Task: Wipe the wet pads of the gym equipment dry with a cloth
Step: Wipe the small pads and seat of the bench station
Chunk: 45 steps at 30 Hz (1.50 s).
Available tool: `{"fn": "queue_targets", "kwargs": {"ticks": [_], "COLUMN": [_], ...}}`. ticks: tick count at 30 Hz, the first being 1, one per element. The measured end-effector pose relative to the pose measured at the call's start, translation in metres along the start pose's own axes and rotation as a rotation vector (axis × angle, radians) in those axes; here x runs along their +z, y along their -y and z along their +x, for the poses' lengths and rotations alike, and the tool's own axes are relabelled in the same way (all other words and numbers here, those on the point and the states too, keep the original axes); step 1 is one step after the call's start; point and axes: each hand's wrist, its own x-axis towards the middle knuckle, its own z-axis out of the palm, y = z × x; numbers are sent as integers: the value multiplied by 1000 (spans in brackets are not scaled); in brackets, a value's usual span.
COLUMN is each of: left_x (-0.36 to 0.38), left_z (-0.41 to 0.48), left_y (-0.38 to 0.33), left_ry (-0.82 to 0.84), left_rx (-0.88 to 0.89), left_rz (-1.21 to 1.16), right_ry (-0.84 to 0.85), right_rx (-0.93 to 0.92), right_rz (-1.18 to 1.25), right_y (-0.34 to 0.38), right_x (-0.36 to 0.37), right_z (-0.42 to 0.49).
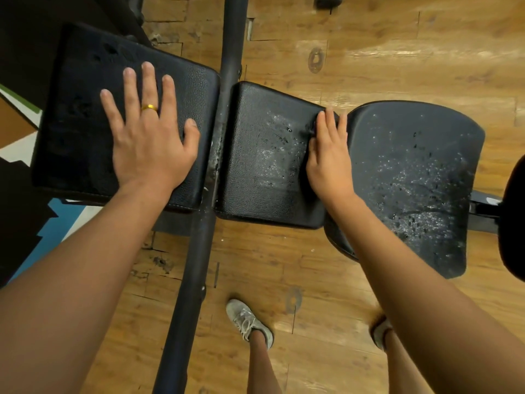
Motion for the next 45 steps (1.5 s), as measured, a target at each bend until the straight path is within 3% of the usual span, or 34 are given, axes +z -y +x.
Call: {"fn": "queue_targets", "kwargs": {"ticks": [8,15,19,22,26,30,40,45], "left_x": [1,2,2,1,1,2,2,2], "left_z": [-1,-1,-1,0,0,1,0,0], "left_y": [0,0,0,0,0,1,1,0], "left_ry": [1,-9,-11,-4,1,3,4,1], "left_rx": [1,3,3,4,-2,-2,1,-1], "left_rz": [-3,15,23,19,16,20,19,13], "right_ry": [63,130,108,93,94,18,72,29], "right_rx": [-60,-317,-354,-308,-109,58,-166,-169], "right_rz": [39,-16,-32,-82,-65,-11,34,54], "right_y": [8,67,94,75,38,47,116,128], "right_x": [19,38,42,38,25,30,47,41], "right_z": [-137,-140,-133,-137,-146,-147,-105,-51]}}
